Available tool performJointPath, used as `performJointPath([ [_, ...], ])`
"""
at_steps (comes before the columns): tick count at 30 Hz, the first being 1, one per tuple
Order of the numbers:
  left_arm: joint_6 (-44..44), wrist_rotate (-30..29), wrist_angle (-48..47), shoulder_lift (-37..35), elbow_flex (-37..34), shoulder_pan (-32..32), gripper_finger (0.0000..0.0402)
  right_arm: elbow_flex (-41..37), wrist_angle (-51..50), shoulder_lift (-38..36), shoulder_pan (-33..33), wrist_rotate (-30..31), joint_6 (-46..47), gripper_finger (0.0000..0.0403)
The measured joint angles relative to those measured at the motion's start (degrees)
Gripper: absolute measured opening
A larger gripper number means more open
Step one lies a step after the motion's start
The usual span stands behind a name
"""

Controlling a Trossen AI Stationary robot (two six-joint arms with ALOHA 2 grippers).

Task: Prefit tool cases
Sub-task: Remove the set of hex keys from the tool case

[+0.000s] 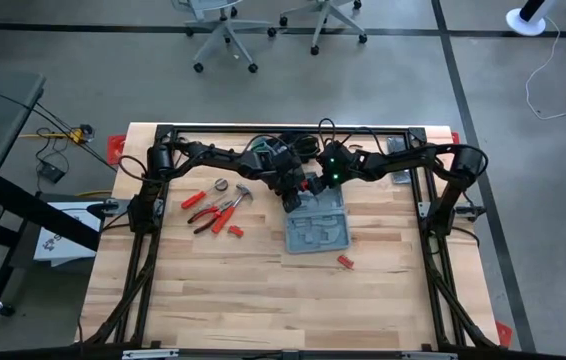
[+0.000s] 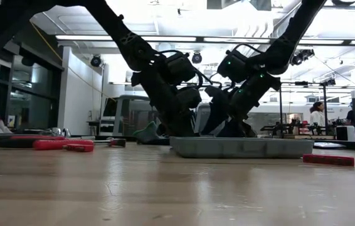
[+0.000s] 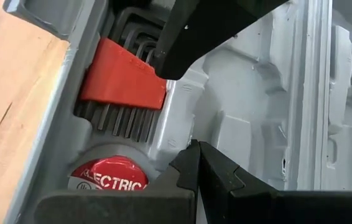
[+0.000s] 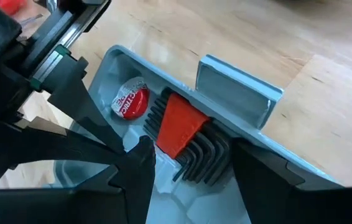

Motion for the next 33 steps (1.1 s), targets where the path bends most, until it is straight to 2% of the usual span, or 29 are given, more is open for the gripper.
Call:
performJointPath([
  [5, 0.0, -0.12, -0.34, 0.0, 0.02, -0.02, 0.0, -0.02, 0.65, 0.02, 0.0, -0.83, 0.11, 0.0197],
  [8, 0.03, -0.03, -0.76, 0.0, 0.02, -0.02, 0.0, -0.02, 0.25, 0.02, 0.0, -1.1, 0.35, 0.0183],
  [11, 0.05, 0.11, -0.91, 0.0, 0.04, -0.02, 0.0, -0.02, -0.96, 0.0, 0.0, -0.77, 1.26, 0.0135],
  [16, 0.0, 0.33, -1.59, -0.02, 0.07, -0.02, 0.0, -0.15, -0.41, 0.11, -0.07, -0.47, 1.57, 0.0019],
  [19, 0.02, 0.56, -1.47, -0.02, 0.07, -0.02, 0.0, -0.15, 2.06, 0.13, -0.09, -3.07, 1.96, 0.0019],
  [21, 0.14, -0.31, -0.13, 0.07, 0.3, 0.03, 0.0, 0.3, 4.83, -0.34, 0.27, -8.3, 1.7, 0.0019],
  [22, 0.11, -2.17, 1.23, 0.14, 0.38, 0.11, 0.0, 0.35, 6.19, -0.22, 0.44, -12.98, 1.97, 0.0012],
  [25, -0.1, -4.38, 1.44, 0.21, 0.48, 0.79, 0.0, -0.04, 8.88, 0.23, 1.08, -17.66, 3.68, 0.0002],
  [28, -2.16, -3.21, 0.88, 0.13, 0.44, 1.07, 0.0, 0.22, 10.4, -0.97, 0.67, -16.25, 4.71, 0.0],
  [33, -3.34, 1.01, -2.06, -1.19, 0.2, 1.71, 0.0, 0.06, 4.28, -4.3, 0.69, -14.41, 2.25, 0.0],
])
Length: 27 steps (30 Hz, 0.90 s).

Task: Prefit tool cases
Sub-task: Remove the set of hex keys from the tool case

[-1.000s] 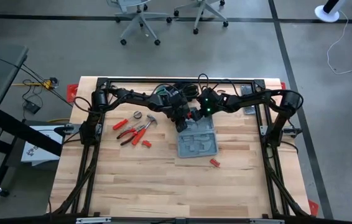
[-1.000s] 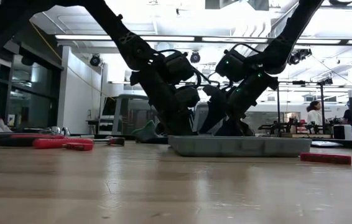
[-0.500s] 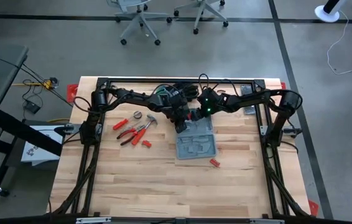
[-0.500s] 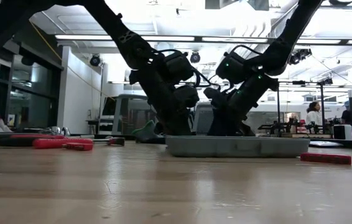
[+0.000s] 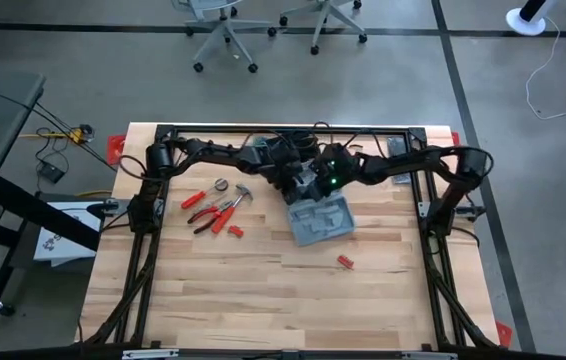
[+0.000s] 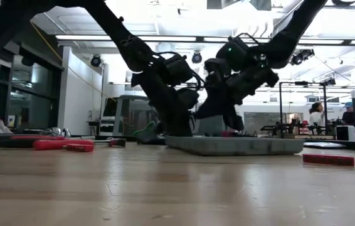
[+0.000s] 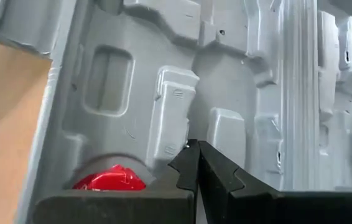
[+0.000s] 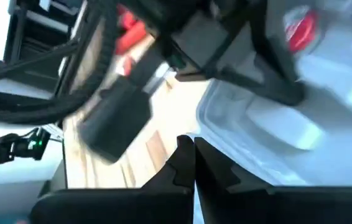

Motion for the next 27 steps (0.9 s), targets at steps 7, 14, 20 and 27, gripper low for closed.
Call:
performJointPath([
  [7, 3.88, 0.57, -4.06, -5.06, -0.07, 0.22, 0.0, 0.03, -11.69, -8.2, -1.01, 5.16, -6.33, 0.0],
  [14, 4.79, 0.31, -2.29, -7.29, 0.02, 0.19, 0.0, 0.05, -21.26, -12.63, -2.64, 11.13, -10.82, 0.0],
  [20, 3.29, -0.78, -2.92, -7.18, -0.05, -0.77, 0.0, 0.05, -25.23, -11.9, -3.21, 17.78, -11.84, 0.0],
  [27, 2.85, 1.29, -4.32, -7.2, -0.05, -4.59, 0.0, 0.02, -23.36, -11.87, -1.42, 17.33, -14.0, 0.0063],
])
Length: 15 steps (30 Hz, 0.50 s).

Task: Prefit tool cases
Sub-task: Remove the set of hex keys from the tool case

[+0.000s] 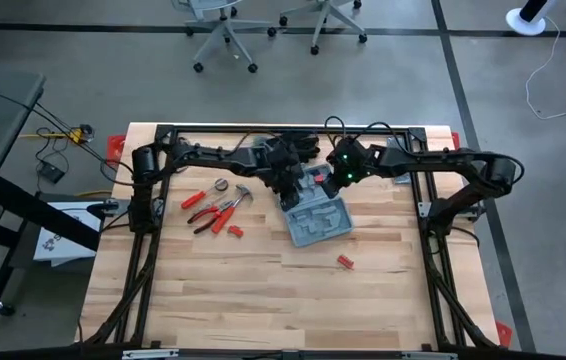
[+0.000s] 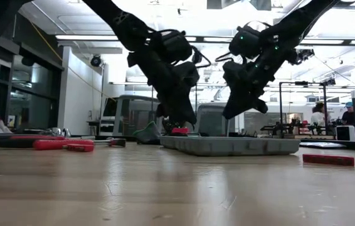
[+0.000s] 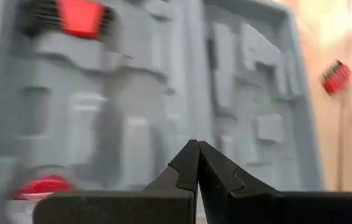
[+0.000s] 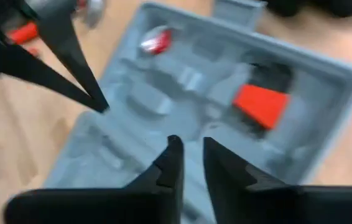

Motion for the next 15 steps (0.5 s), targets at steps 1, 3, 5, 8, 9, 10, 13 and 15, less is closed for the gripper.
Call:
performJointPath([
  [1, -0.03, 0.13, -0.41, -0.32, 0.0, -0.48, 0.0, 0.0, 0.43, 0.0, 0.28, -1.33, 0.41, 0.0078],
  [3, -0.84, -0.26, -0.69, -1.38, -0.04, -1.22, 0.0, 0.02, 0.54, 0.0, 0.76, -3.94, 1.22, 0.0111],
  [5, -2.14, -1.25, 0.41, -3.12, -0.04, -1.58, 0.0, 0.0, 0.07, 0.0, 1.31, -4.86, 1.14, 0.0142],
  [8, -5.18, -4.87, 3.14, -6.48, -0.04, -1.9, 0.0, 0.0, -1.4, 0.0, 1.62, -5.05, -1.7, 0.0181],
  [9, -5.96, -6.23, 4.0, -7.71, -0.04, -1.83, 0.0, 0.02, -1.59, 0.0, 1.47, -5.12, -2.41, 0.019],
  [10, -6.38, -7.58, 4.65, -8.87, -0.04, -1.66, 0.0, 0.02, -1.57, 0.0, 1.09, -5.39, -2.93, 0.0197],
  [13, -5.16, -12.87, 4.78, -11.07, 0.07, -1.04, 0.0, 0.02, -1.69, 0.0, -0.15, -7.43, -3.15, 0.0205],
  [15, -4.43, -15.88, 3.9, -11.19, 0.07, -0.5, 0.0, 0.02, -2.26, 0.0, -0.77, -8.29, -1.89, 0.0206],
])
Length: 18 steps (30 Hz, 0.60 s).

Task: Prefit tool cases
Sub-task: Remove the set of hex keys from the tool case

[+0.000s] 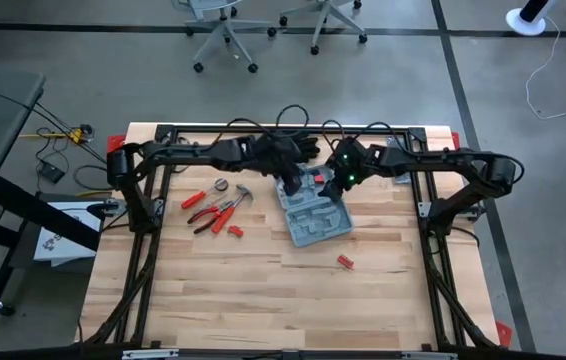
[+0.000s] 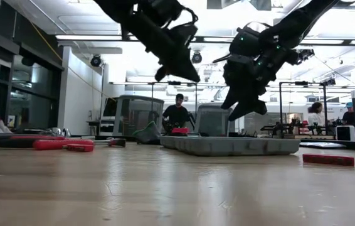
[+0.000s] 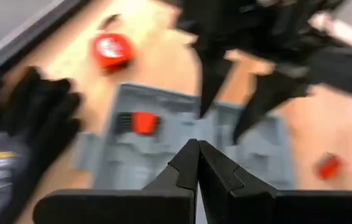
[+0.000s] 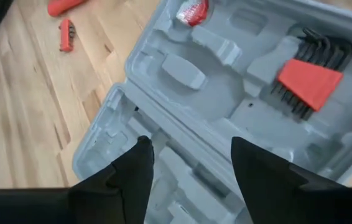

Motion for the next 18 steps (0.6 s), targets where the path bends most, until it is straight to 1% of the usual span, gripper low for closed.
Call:
performJointPath([
  [2, 1.51, -1.04, -0.95, 0.47, -0.09, 0.67, 0.0, -0.01, 0.05, 0.0, -0.53, -0.86, 0.41, 0.0206],
  [4, 4.31, -0.15, -1.37, 0.92, -0.09, 1.76, 0.0, 0.01, 0.46, 0.0, -0.93, -0.21, 0.03, 0.0206],
  [7, 9.46, 5.22, -2.45, 1.85, -0.09, 4.26, 0.0, 0.01, 1.0, 0.0, -0.97, 4.46, 1.6, 0.0206],
  [9, 11.34, 9.55, -3.61, 2.54, -0.09, 6.2, 0.0, 0.01, 2.39, 0.0, -0.99, 7.46, 2.18, 0.0206],
  [11, 12.89, 12.63, -4.24, 3.1, -0.09, 8.1, 0.0, 0.01, 3.78, 0.0, -0.94, 10.14, 2.2, 0.0206],
  [14, 14.44, 15.45, -6.11, 3.91, -0.09, 10.82, 0.0, 0.01, 4.39, 0.0, -1.18, 13.02, 3.9, 0.0206],
  [18, 14.3, 16.7, -7.58, 4.2, -0.09, 13.2, 0.0, 0.01, 4.82, 0.26, -1.58, 13.36, 4.54, 0.0206],
])
